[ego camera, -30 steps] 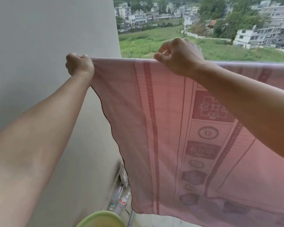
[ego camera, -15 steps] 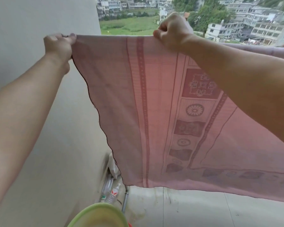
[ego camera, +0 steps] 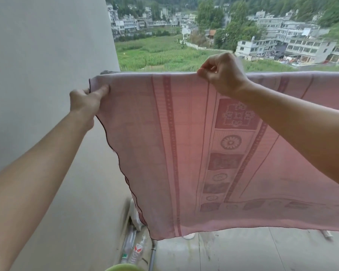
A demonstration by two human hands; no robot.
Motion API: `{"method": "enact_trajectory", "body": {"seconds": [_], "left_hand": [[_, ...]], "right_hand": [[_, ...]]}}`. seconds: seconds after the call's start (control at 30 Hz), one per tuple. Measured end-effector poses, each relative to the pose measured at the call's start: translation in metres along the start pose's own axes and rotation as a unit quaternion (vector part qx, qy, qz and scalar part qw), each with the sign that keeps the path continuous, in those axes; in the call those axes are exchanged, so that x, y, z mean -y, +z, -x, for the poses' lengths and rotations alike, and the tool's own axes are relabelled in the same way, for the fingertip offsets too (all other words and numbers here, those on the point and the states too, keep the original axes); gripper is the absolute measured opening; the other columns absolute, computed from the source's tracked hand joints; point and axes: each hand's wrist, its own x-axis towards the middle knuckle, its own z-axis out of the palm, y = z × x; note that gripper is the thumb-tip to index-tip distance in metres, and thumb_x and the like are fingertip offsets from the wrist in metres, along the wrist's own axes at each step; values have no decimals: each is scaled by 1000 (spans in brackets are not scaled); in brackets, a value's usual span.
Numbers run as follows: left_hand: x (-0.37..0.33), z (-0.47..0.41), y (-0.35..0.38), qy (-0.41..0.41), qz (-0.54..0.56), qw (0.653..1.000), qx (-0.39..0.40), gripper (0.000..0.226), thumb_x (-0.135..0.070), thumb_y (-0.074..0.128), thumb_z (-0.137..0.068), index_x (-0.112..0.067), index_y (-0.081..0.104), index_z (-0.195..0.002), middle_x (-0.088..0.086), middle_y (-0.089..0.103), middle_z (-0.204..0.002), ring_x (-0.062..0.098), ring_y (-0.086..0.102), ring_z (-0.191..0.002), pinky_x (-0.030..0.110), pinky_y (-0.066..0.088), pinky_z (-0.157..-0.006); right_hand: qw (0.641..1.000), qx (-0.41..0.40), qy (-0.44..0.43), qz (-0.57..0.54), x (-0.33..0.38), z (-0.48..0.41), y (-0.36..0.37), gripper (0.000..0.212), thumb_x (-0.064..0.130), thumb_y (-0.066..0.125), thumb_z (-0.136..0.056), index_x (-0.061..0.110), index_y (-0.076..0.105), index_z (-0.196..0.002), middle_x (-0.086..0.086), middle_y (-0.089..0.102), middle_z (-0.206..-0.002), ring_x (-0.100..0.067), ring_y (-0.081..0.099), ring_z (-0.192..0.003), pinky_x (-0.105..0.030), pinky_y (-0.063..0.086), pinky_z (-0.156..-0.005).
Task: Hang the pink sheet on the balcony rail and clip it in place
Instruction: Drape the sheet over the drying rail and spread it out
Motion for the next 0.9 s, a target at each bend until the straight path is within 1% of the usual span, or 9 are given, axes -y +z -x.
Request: {"method": "enact_trajectory", "body": {"seconds": [0.1,0.2,0.33,0.43,0.47,0.6,0.73,0.8,0.9], "left_hand": [[-11,-2,-21,23,-17,999,18,14,-21,80,-76,-14,68,-74,7,65,-86,19,61,-77,36,53,-77],[-46,-23,-22,55,-26,998,5,17,-20,80,-76,-15,65,-71,7,66,-84,20,62,-75,36,55,-77],[-64,-57,-5,25,-98,994,-47,34,-25,86,-59,-16,56,-69,9,70,-93,23,66,-76,40,60,-77],[-47,-61,4,-18,-143,988,-62,34,-17,84,-66,-14,56,-85,9,68,-103,25,66,-85,37,57,-80],[-43,-60,7,-3,-176,981,-79,32,-16,80,-70,-14,57,-93,9,67,-107,26,65,-91,35,55,-81],[-59,-31,35,234,-297,924,-63,22,-28,57,-91,-15,65,-107,13,64,-112,32,59,-107,40,47,-91],[-55,17,71,439,-405,791,133,46,-52,33,-99,-19,64,-100,7,66,-100,29,59,-98,43,42,-89],[-45,16,76,468,-447,751,127,54,-60,23,-97,-19,58,-93,6,65,-94,28,59,-93,43,39,-85],[-43,8,79,473,-477,739,61,65,-63,11,-93,-17,53,-75,12,67,-77,34,63,-75,41,43,-72]], "right_hand": [[1000,13,-6,17,2,-12,-1,16,28,64,-93,14,70,-89,0,66,-82,-20,63,-75,-38,56,-70],[999,22,36,26,3,-44,-9,21,31,59,-96,13,65,-87,2,60,-76,-16,55,-66,-32,47,-64],[983,117,121,67,-6,-68,4,26,33,60,-95,8,66,-99,-4,67,-93,-15,56,-69,-26,41,-55],[989,108,28,96,-6,-47,17,34,47,48,-98,19,63,-108,6,62,-96,-15,58,-73,-24,38,-54],[987,103,-6,124,-5,-38,19,41,53,40,-99,20,63,-99,5,63,-89,-18,59,-71,-25,39,-55],[975,119,-31,186,-2,-25,15,69,63,18,-98,15,53,-63,-1,50,-60,-22,50,-58,-32,41,-58],[981,33,-93,165,-15,-14,-5,63,63,26,-98,15,67,-92,-4,67,-77,-23,60,-64,-24,33,-52],[968,-48,-142,203,-33,9,-22,58,60,33,-97,14,66,-112,-6,71,-99,-23,66,-77,-24,39,-55],[954,-69,-124,264,-78,47,-48,54,55,37,-97,13,65,-116,-9,70,-107,-28,67,-89,-35,46,-68]]}}
